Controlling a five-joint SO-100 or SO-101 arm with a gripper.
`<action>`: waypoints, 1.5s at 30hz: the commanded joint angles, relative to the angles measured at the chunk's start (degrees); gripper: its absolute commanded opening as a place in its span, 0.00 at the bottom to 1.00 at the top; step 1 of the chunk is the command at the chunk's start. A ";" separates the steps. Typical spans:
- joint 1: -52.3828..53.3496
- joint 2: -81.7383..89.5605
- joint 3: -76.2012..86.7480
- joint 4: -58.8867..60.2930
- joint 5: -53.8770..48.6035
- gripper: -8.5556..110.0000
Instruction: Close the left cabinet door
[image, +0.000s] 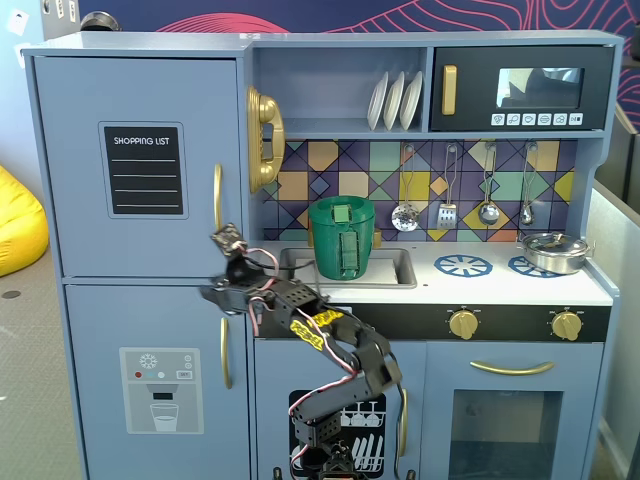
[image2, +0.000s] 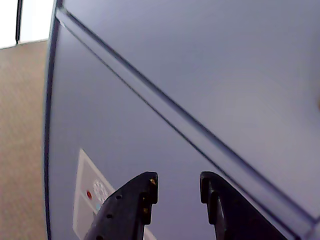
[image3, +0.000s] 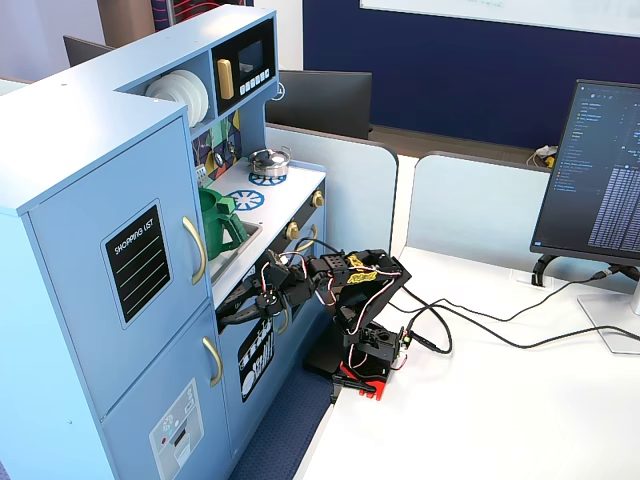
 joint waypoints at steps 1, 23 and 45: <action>8.00 9.14 2.37 9.76 3.08 0.07; 48.52 35.86 37.09 52.73 17.58 0.07; 42.71 39.73 42.28 67.50 20.92 0.08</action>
